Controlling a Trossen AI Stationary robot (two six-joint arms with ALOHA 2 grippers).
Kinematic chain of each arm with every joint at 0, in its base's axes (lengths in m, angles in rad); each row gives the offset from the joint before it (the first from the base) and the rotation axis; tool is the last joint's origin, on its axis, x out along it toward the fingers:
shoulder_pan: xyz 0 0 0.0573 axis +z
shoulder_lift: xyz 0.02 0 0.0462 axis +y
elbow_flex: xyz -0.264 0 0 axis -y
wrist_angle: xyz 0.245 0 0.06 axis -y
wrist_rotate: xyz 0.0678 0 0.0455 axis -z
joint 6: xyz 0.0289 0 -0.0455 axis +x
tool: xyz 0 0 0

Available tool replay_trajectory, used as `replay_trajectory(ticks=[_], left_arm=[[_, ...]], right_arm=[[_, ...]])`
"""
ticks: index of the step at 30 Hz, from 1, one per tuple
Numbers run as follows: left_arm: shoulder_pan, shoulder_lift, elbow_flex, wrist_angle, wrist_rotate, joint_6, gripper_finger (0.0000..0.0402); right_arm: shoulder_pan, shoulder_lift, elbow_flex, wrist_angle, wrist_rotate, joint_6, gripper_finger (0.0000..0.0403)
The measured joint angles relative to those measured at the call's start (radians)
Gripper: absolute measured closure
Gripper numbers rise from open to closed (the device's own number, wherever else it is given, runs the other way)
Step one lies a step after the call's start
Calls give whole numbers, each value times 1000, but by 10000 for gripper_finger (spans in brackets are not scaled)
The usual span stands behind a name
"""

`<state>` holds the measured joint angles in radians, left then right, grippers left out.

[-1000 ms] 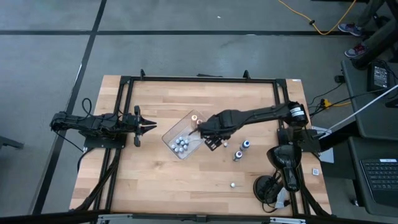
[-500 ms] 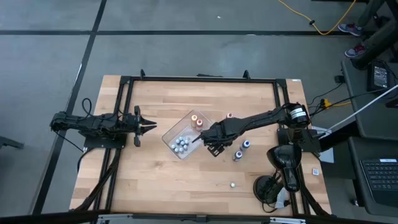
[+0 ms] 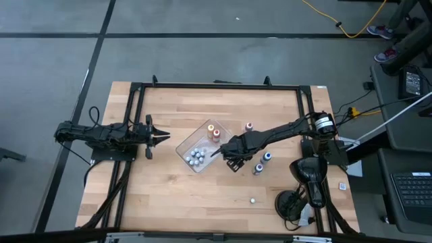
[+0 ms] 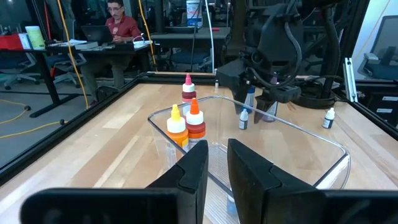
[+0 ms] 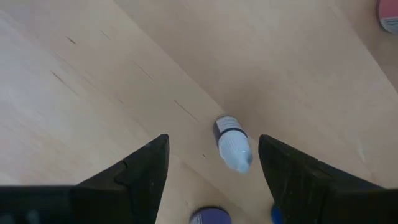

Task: Pick & Place food coloring
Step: Put the small white food coloring bottle into the transparent bin

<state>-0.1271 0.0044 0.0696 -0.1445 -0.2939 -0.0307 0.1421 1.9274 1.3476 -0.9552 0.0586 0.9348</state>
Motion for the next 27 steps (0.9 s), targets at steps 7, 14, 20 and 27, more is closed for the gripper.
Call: replay_trajectory(ticks=[7, 14, 20, 27], left_arm=[[0, 0, 0, 0, 0, 0, 350], [0, 0, 0, 0, 0, 0, 345], [0, 0, 0, 0, 0, 0, 344], [0, 0, 0, 0, 0, 0, 350]], right_arm=[[0, 0, 0, 4, -16, 3, 169], [0, 0, 0, 5, -27, 5, 213], [-1, 0, 0, 4, -34, 6, 250], [-1, 0, 0, 4, -34, 6, 299]])
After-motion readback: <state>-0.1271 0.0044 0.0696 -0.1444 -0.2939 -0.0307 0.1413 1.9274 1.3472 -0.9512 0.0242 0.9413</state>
